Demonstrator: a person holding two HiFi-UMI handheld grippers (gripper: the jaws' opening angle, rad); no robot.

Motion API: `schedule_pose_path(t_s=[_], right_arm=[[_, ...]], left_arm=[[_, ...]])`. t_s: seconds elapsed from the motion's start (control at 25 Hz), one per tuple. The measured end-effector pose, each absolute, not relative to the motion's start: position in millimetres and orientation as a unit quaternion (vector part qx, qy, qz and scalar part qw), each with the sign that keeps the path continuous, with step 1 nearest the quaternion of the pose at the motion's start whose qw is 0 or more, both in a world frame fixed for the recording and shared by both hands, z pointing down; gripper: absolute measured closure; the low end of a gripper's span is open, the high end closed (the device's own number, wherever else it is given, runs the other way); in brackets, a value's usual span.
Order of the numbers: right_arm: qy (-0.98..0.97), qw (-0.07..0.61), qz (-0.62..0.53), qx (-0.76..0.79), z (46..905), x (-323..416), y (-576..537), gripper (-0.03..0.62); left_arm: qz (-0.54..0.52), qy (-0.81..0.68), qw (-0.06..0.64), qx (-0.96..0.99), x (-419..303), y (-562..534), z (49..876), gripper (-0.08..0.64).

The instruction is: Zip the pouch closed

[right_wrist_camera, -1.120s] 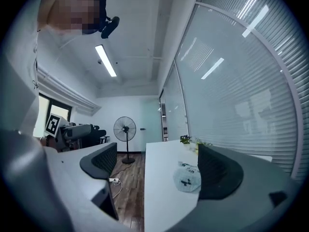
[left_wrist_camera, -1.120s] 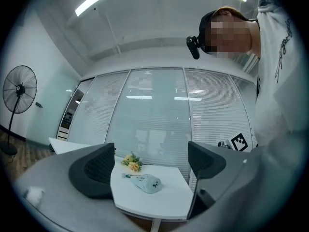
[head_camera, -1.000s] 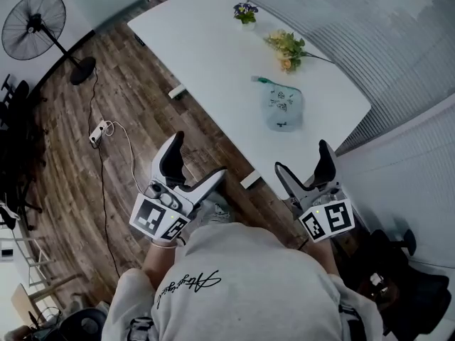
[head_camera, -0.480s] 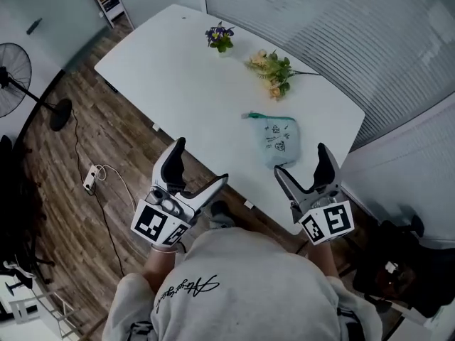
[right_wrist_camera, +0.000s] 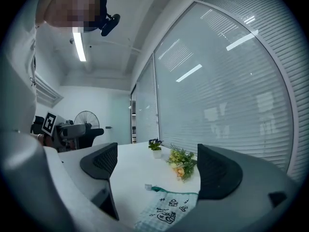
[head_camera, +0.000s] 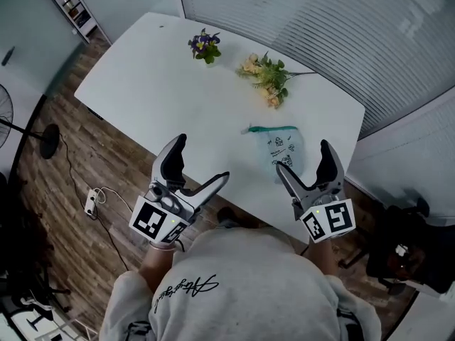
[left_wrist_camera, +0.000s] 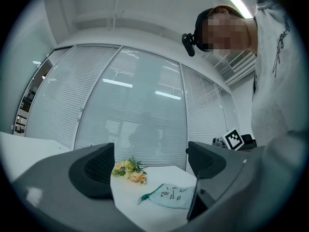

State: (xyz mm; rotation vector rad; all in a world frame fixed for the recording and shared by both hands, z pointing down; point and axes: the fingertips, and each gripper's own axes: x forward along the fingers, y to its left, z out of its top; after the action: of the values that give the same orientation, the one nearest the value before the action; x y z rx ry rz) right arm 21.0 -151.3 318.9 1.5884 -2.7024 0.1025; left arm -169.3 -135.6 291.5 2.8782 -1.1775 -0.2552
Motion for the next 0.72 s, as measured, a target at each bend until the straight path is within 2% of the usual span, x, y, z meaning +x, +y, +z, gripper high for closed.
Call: schedule_pose_path(t_s=[0.36, 0.72], right_arm=[[-0.845, 0.01, 0.055, 0.531, 328.8, 48.3, -172.6, 0.1], [-0.849, 0.087, 0.084, 0.514, 383.2, 74.6, -221.0, 0.135]], left_arm=[[-0.087, -0.351, 0.019, 0.932, -151.4, -163.6, 290.3, 0.1], [-0.081, -0.358, 0.037, 0.929, -137.5, -172.9, 294.3, 0.1]])
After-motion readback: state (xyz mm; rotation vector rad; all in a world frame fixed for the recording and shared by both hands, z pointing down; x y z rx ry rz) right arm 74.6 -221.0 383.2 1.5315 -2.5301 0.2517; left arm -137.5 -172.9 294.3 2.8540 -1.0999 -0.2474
